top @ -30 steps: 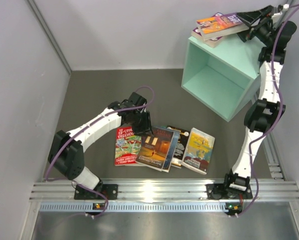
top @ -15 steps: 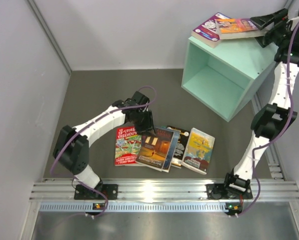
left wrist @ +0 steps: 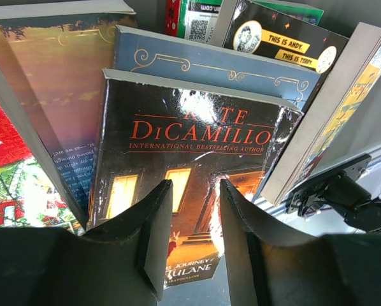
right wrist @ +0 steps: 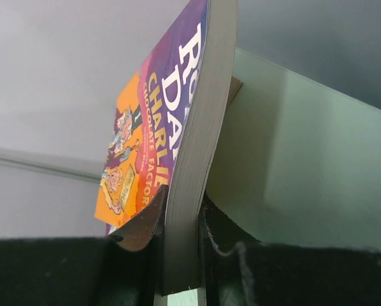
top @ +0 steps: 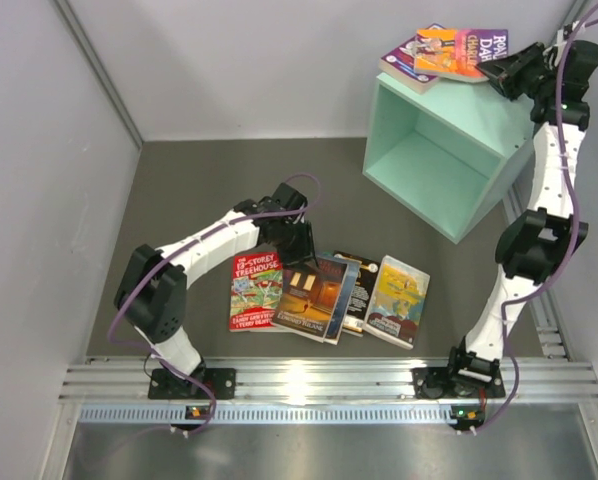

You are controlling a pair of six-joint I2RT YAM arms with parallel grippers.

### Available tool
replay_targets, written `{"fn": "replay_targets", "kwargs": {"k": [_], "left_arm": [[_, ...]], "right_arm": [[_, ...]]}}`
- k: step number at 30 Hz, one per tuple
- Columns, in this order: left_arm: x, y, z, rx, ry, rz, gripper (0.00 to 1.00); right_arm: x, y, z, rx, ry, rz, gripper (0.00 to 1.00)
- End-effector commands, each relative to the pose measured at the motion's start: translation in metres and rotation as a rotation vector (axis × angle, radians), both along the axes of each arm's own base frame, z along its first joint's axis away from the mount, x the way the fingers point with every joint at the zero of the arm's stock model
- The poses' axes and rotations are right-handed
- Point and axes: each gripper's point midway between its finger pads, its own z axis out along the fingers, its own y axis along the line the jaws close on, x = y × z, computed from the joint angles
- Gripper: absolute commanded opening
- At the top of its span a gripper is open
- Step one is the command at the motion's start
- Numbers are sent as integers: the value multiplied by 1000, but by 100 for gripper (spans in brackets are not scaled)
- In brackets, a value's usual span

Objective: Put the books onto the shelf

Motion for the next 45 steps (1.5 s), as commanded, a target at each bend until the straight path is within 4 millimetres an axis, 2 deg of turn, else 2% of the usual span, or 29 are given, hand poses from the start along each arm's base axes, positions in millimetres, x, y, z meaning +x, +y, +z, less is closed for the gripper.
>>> {"fn": "replay_targets", "kwargs": {"k": [1, 4, 7, 8, 9, 11, 15, 16, 18, 20, 24, 26, 27, 28, 29, 30, 31, 32, 33, 35, 38, 39, 42, 43, 44, 45], "left_arm": [[7, -9, 16, -48, -50, 6, 41], [5, -6, 16, -44, -51, 15, 40], [7, -6, 19, -43, -65, 20, 40], [7, -6, 21, -44, -70, 20, 40], [7, -5, 21, -43, -73, 25, 40], [7, -3, 24, -39, -84, 34, 40], [2, 4, 22, -28, -86, 48, 40], [1, 6, 22, -27, -85, 49, 40], [-1, 8, 23, -23, -89, 51, 40], [-1, 8, 22, -18, -87, 50, 40], [3, 6, 26, -13, -93, 38, 40], [5, 5, 24, -10, -86, 36, 40], [6, 3, 26, -15, -88, 35, 40], [6, 2, 25, -15, -86, 32, 40], [8, 0, 27, -20, -91, 31, 40], [9, -1, 28, -21, -94, 29, 40], [10, -2, 27, -21, -93, 29, 40], [12, -2, 27, -20, -94, 28, 40], [14, -4, 28, -22, -97, 25, 40], [16, -8, 25, -24, -88, 18, 40], [20, -13, 22, -29, -81, 12, 40], [22, -16, 23, -34, -87, 8, 40], [25, -19, 20, -32, -88, 5, 40], [26, -21, 18, -32, -85, 4, 40], [27, -22, 16, -35, -83, 4, 40], [27, -22, 17, -36, -81, 6, 40]], "right_arm": [[-22, 23, 66, -73, -160, -19, 0], [-20, 42, 103, -59, -311, 12, 1], [-18, 57, 122, -3, -391, 94, 0], [-22, 61, 138, -5, -473, 131, 0], [-24, 65, 142, 23, -486, 167, 0], [-24, 66, 143, 18, -517, 223, 0], [-14, 53, 119, 46, -463, 245, 0], [-9, 51, 110, 53, -441, 246, 28], [0, 47, 97, 54, -400, 227, 99], [7, 42, 88, 41, -367, 176, 100], [22, 17, 56, 8, -238, 42, 100], [23, -8, 35, 17, -138, -49, 100], [21, -35, 32, -18, -111, -154, 100], [15, -45, 13, -19, -17, -197, 100], [7, -64, 17, -85, -20, -269, 100], [5, -64, 7, -113, 13, -264, 100], [-5, -76, 13, -154, 29, -329, 100], [-9, -79, 13, -186, 33, -346, 100], [-17, -80, 25, -241, 8, -354, 100], [-26, -79, 28, -277, 11, -356, 100], [-45, -60, 34, -278, 5, -300, 98], [-54, -42, 36, -287, -14, -247, 70], [-75, -16, 33, -296, -13, -191, 27], [-79, -3, 31, -291, -10, -169, 5], [-84, 10, 29, -285, -6, -149, 0], [-86, 18, 30, -286, -13, -135, 0]]}}
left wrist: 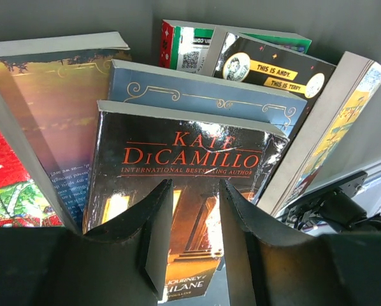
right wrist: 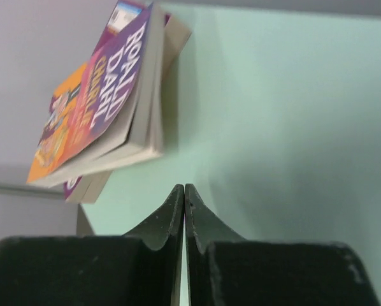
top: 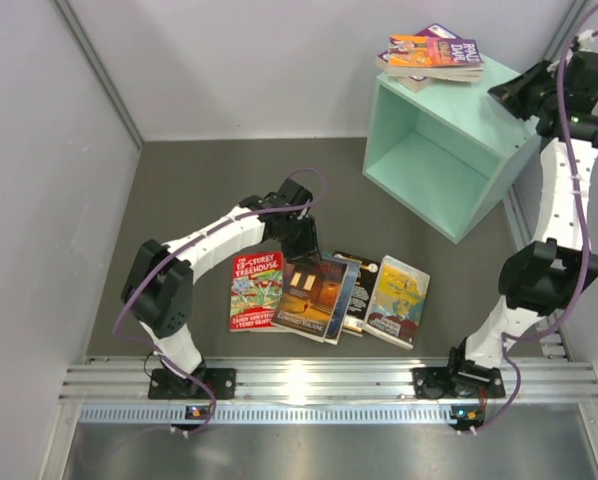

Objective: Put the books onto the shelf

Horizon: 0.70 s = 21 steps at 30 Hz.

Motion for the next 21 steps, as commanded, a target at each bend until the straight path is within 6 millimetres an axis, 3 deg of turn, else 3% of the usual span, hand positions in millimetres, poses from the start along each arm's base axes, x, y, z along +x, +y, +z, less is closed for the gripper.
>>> {"fn": "replay_targets", "kwargs": {"k": [1, 4, 9, 14, 21], "left_arm": [[10, -16, 13, -52, -47, -26, 40], [10, -17, 13, -55, -50, -31, 40], [8, -12, 14, -43, -63, -32, 39], [2, -4, 12, -24, -66, -29, 39], [1, 4, 15, -5, -77, -21, 39]], "right_arm": [[-22, 43, 32, -53, -87, 101, 0], [-16, 66, 28, -42, -80, 151, 0], [2, 82, 20, -36, -68, 166, 0], [24, 79, 16, -23, -65, 139, 0], [53, 59, 19, -18, -85, 58, 0]]}}
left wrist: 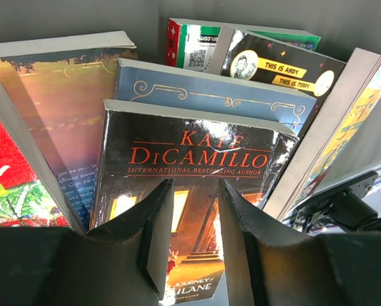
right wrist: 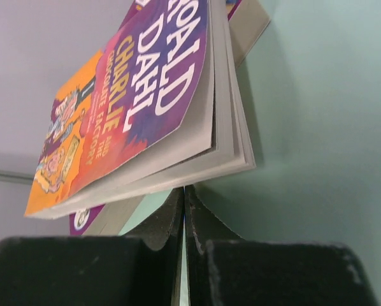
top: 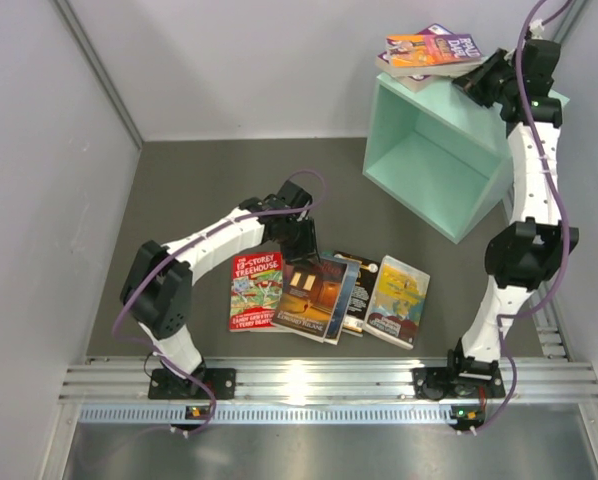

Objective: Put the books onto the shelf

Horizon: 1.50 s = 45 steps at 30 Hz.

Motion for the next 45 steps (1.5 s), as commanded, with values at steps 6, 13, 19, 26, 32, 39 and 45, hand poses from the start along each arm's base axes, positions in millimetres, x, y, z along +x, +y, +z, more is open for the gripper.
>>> {"fn": "replay_targets", "kwargs": {"k": [6, 13, 19, 26, 32, 39, 45], "left_arm": [[10, 3, 20, -14, -67, -7, 39], [25, 4, 21, -12, -72, -9, 39], [41, 3, 23, -24, -76, -13, 39], [60, -4, 29, -16, -74, -33, 39], [71, -1, 32, -11, -66, -33, 39], [70, 19, 29, 56, -64, -39, 40], [60, 26, 22, 62, -44, -61, 40]], "right_arm": [[31, -19, 40, 58, -134, -84, 0], [50, -39, 31, 101, -137, -160, 0], [66, -63, 19, 163, -138, -243, 0], [44, -100, 6, 141, -96, -304, 0], [-24, -126, -23, 74, 14, -412, 21], [-118, -48, 36, -91, -92, -318, 100], [-184, 36, 16, -132, -46, -109, 100]]}}
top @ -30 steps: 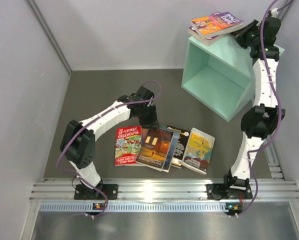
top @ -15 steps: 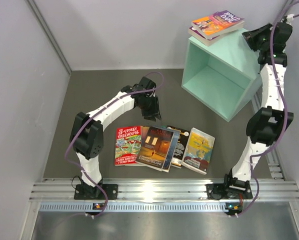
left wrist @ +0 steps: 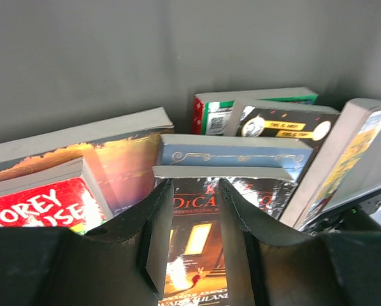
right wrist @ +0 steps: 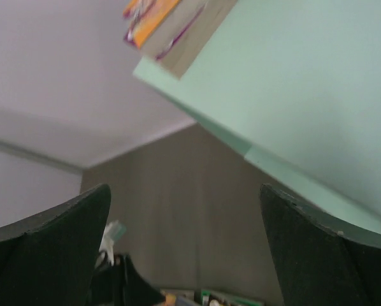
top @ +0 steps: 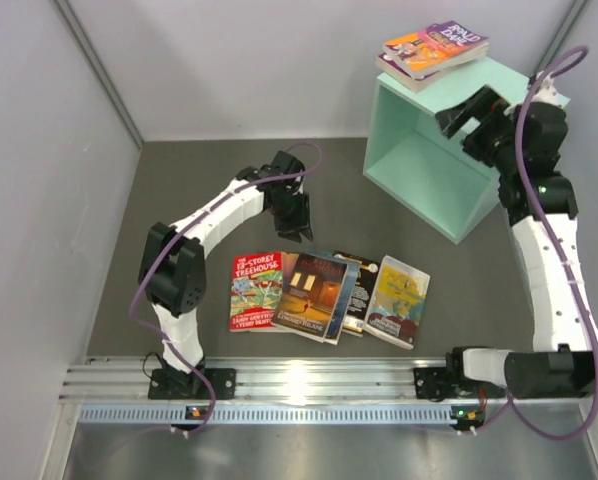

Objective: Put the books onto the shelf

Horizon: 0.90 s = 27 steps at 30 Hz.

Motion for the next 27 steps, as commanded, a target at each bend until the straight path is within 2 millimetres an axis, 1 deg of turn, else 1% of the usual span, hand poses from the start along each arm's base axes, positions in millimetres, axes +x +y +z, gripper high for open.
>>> {"fn": "replay_targets", "kwargs": {"k": [1, 2, 3, 4, 5, 6, 7, 8, 9, 10, 11, 12, 13, 14, 15, 16, 17, 18, 19, 20, 21, 23, 24, 25, 27], "left_arm": [[-10, 8, 2, 13, 8, -26, 40], [-11, 9, 5, 9, 1, -26, 40], [-13, 10, 1, 13, 6, -27, 41], [-15, 11, 1, 13, 8, -27, 43], [-17, 13, 3, 16, 3, -27, 44], [-20, 15, 2, 20, 6, -27, 45], [-26, 20, -5, 34, 23, -32, 47], [-29, 22, -4, 35, 19, -34, 49], [-38, 27, -12, 50, 40, -40, 52], [-42, 30, -14, 54, 47, -45, 53], [-45, 31, -13, 48, 43, -48, 56], [-54, 34, -19, 49, 68, -62, 57], [-58, 34, -17, 41, 66, -67, 59], [-62, 36, -17, 36, 66, -73, 64], [-73, 38, -23, 34, 91, -89, 65], [-77, 40, -24, 31, 93, -96, 68], [-78, 39, -20, 7, 67, -103, 70], [-90, 40, -27, -11, 93, -123, 74], [-93, 39, -26, -27, 89, -130, 76], [-97, 39, -23, -49, 80, -134, 78], [-101, 38, -29, -65, 80, -137, 83], [-108, 35, -32, -82, 87, -152, 85], [-114, 37, -40, -70, 99, -157, 86], [-115, 32, -41, -95, 94, -169, 87], [-123, 29, -53, -102, 114, -183, 87]], "right_arm": [[-40, 29, -33, -52, 94, 95, 100], [-52, 38, -43, -46, 107, 142, 100], [-63, 59, -50, -31, 119, 251, 100], [-72, 71, -58, -14, 135, 319, 100], [-79, 83, -87, 17, 205, 389, 100], [-91, 101, -101, 63, 251, 507, 100], [-99, 112, -118, 112, 315, 557, 100], [-111, 128, -154, 173, 430, 651, 100], [-119, 135, -170, 199, 491, 685, 100], [-127, 142, -187, 217, 549, 712, 100], [-140, 153, -214, 230, 639, 749, 100], [-147, 158, -225, 235, 679, 769, 100], [-154, 163, -242, 238, 730, 786, 100], [-162, 172, -249, 227, 756, 813, 100], [-165, 175, -255, 227, 777, 821, 100], [-168, 180, -258, 239, 790, 826, 100], [-170, 187, -266, 244, 797, 848, 100], [-170, 191, -269, 266, 812, 842, 100], [-169, 194, -271, 274, 805, 848, 100], [-169, 199, -277, 282, 808, 856, 100], [-168, 200, -279, 291, 811, 853, 100], [-166, 204, -283, 300, 823, 846, 100], [-164, 205, -282, 297, 818, 849, 100], [-163, 205, -281, 295, 815, 848, 100], [-163, 205, -281, 286, 811, 848, 100]]}}
